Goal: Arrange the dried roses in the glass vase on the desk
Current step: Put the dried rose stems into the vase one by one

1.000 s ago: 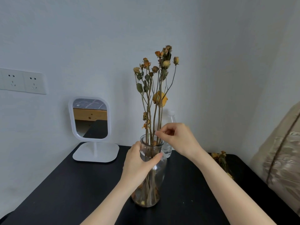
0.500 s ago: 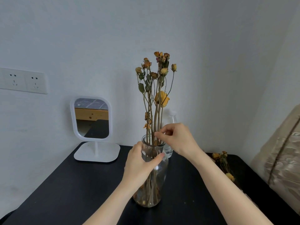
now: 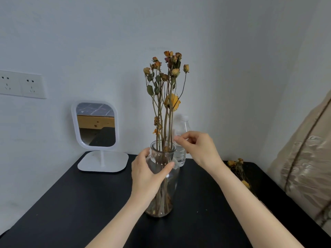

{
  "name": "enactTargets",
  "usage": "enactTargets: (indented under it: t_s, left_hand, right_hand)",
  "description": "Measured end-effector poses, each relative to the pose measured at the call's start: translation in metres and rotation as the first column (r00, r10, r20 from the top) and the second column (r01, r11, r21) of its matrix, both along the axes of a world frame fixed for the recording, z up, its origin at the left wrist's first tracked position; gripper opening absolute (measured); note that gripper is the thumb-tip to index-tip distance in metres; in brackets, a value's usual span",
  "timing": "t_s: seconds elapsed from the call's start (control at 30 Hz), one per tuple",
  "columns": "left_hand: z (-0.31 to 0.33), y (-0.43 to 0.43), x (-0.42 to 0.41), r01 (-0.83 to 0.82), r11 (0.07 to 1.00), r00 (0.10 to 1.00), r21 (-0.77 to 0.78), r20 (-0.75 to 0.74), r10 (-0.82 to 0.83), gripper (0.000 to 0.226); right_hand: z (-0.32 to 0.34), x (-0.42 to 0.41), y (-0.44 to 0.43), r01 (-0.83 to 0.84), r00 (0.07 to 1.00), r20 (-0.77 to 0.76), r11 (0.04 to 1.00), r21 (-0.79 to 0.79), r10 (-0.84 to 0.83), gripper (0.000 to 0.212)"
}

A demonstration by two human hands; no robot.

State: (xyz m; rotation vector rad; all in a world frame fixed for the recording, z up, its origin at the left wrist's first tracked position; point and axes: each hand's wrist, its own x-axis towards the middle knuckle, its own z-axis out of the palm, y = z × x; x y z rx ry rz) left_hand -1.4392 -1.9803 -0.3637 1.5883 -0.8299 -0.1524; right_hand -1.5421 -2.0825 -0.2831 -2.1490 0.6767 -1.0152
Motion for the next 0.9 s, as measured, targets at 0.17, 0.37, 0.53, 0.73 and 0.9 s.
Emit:
enactTargets:
  t_s: [0.17, 0.37, 0.53, 0.73, 0.9]
  left_hand:
    - [-0.009, 0.020, -0.027, -0.156, 0.970, 0.986, -0.186, 0.031, 0.165, 0.057]
    - [-0.028, 0.023, -0.080, 0.040, 0.976, 0.973, -0.213, 0.231, 0.011, 0.039]
    - [-0.044, -0.020, -0.121, 0.370, 0.920, 0.917, 0.127, 0.110, -0.384, 0.021]
    - [-0.056, -0.087, -0.145, 0.410, 0.800, 0.885, 0.437, 0.021, -0.465, 0.013]
    - [-0.065, -0.120, -0.163, 0.404, 0.679, 0.872, 0.613, -0.034, -0.488, 0.031]
  right_hand:
    - [-0.016, -0.024, -0.011, 0.044, 0.997, -0.072, 0.997, 0.056, -0.040, 0.021]
    - [-0.047, -0.067, -0.031, 0.176, 0.967, -0.207, 0.978, 0.112, -0.151, 0.024]
    - [-0.069, -0.126, -0.058, 0.362, 0.908, -0.285, 0.918, 0.160, -0.308, 0.021]
    - [-0.090, -0.186, -0.080, 0.498, 0.788, -0.467, 0.861, 0.102, -0.401, 0.019]
    - [-0.108, -0.198, -0.080, 0.449, 0.711, -0.623, 0.893, 0.044, -0.327, 0.009]
